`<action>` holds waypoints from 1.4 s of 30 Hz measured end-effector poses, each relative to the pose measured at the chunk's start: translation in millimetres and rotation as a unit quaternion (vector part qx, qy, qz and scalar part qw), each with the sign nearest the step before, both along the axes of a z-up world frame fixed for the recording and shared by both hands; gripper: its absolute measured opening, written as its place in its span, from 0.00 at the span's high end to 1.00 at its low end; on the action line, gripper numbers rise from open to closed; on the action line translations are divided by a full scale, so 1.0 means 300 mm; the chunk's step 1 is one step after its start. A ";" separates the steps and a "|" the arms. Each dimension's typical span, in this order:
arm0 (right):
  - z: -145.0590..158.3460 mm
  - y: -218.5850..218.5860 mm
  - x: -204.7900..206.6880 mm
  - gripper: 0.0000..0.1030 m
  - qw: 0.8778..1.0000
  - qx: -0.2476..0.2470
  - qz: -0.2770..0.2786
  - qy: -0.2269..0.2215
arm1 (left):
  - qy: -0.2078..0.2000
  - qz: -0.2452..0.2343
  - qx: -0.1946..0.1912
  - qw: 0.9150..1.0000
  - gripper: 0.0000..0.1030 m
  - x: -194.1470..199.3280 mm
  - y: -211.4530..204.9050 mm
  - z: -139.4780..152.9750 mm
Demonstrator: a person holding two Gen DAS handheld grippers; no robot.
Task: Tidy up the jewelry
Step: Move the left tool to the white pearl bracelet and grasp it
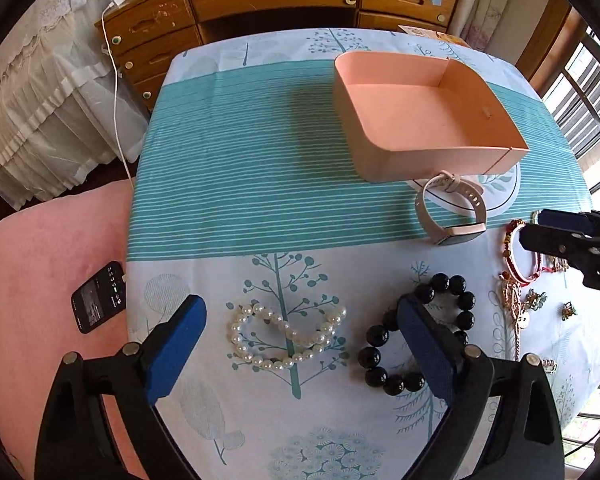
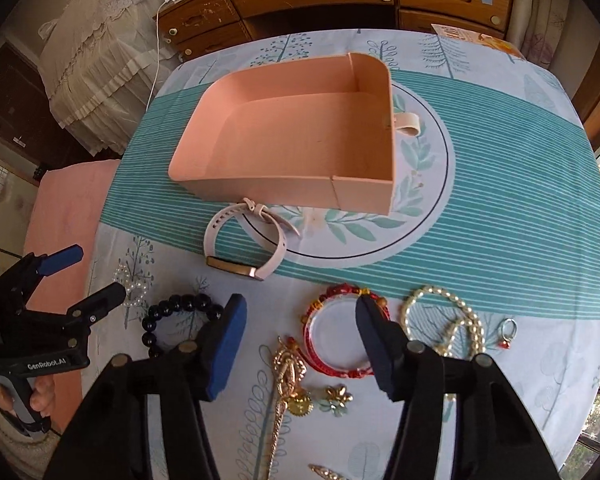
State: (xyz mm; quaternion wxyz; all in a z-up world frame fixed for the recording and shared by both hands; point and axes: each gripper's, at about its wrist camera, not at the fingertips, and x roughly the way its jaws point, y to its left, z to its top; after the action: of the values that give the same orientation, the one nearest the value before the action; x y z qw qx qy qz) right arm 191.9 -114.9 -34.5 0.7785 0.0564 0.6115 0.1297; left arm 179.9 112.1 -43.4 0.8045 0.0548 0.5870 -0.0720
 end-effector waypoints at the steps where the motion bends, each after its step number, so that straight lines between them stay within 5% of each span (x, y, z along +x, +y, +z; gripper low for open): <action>1: -0.012 0.011 0.016 0.45 1.000 0.000 -0.001 0.004 | 0.001 -0.004 -0.002 1.000 0.07 0.001 0.007 -0.006; 8: -0.079 0.089 0.097 0.46 1.000 -0.014 -0.005 0.014 | -0.009 -0.065 0.006 0.998 0.07 -0.052 0.016 0.003; 17: -0.105 0.142 0.115 0.58 0.998 -0.055 0.003 0.009 | -0.017 -0.111 0.024 0.993 0.09 -0.080 0.013 0.002; 21: -0.102 0.139 0.114 0.69 0.998 -0.056 0.003 0.013 | -0.017 -0.130 0.021 0.991 0.25 -0.084 0.004 0.009; 27: -0.102 0.141 0.110 0.72 0.998 -0.056 0.002 0.011 | 0.008 -0.143 0.014 0.990 0.44 -0.064 0.005 -0.013; 42: -0.099 0.124 0.096 0.72 0.999 -0.044 0.009 -0.002 | 0.016 -0.200 0.014 0.980 0.47 -0.054 -0.007 -0.038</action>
State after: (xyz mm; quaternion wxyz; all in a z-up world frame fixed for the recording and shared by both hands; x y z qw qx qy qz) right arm 220.7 -77.8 -64.3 0.7801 0.0163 0.6156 0.1103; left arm 163.7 110.2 -54.8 0.7635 0.1809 0.5780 -0.2241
